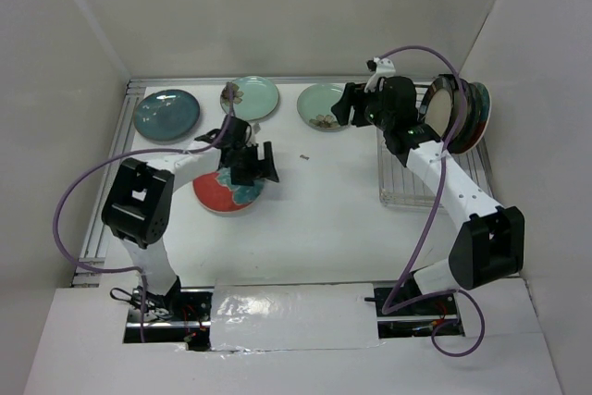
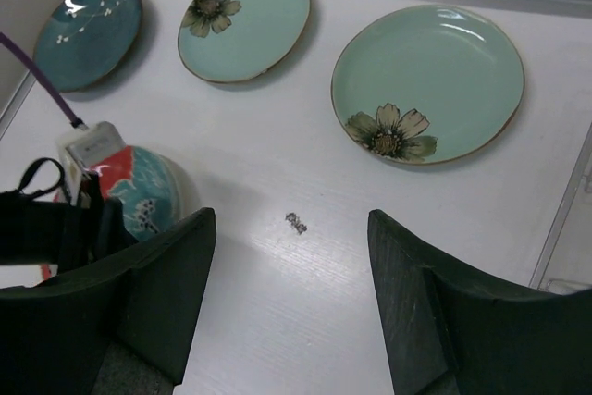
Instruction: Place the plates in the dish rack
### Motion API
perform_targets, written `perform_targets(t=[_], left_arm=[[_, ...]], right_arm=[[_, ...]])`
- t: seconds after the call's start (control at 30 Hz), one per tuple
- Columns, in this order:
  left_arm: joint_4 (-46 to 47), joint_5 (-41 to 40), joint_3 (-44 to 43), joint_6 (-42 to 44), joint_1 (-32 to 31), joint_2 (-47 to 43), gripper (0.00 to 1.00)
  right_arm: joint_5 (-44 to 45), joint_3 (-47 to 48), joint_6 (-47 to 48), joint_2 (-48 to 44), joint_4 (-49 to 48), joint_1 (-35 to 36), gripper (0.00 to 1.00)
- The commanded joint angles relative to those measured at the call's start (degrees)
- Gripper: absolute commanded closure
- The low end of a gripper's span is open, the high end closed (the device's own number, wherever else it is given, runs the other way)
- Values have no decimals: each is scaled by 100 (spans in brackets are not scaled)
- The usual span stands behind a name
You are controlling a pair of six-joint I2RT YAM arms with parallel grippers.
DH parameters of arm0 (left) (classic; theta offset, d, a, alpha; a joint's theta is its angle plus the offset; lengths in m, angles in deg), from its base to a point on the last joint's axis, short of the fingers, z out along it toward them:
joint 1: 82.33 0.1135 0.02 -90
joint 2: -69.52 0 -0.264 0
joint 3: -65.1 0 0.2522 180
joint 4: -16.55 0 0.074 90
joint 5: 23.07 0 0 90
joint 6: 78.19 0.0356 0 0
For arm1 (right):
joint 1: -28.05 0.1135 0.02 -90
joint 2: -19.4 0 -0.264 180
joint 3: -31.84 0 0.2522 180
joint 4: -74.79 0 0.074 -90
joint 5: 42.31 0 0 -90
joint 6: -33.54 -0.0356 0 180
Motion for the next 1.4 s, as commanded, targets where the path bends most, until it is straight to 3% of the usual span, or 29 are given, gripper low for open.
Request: perform_targets(t=[0.0, 0.17, 0.4, 0.6, 0.73, 1.1, 1.37], left_arm=[[33, 453, -422, -203, -464, 70, 4], [-151, 506, -485, -255, -298, -712, 4], [-897, 340, -72, 183, 607, -1968, 4], [-1548, -153, 578, 684, 1109, -2681, 4], [-1549, -416, 1166, 737, 1284, -3252, 3], [-1585, -1234, 1782, 905, 1443, -4456, 2], [-1373, -1383, 1968, 905, 1443, -4625, 1]], right_arm=[[-174, -64, -248, -224, 227, 43, 27], [-717, -116, -451, -276, 342, 43, 27], [-1983, -388, -1048, 258, 351, 297, 27], [-2195, -757, -1768, 961, -184, 693, 26], [-2195, -1162, -2419, 1339, -1141, 886, 24], [-2310, -1014, -3351, 3211, -2383, 1405, 24], [-2477, -661, -4080, 4179, -3112, 1651, 29]])
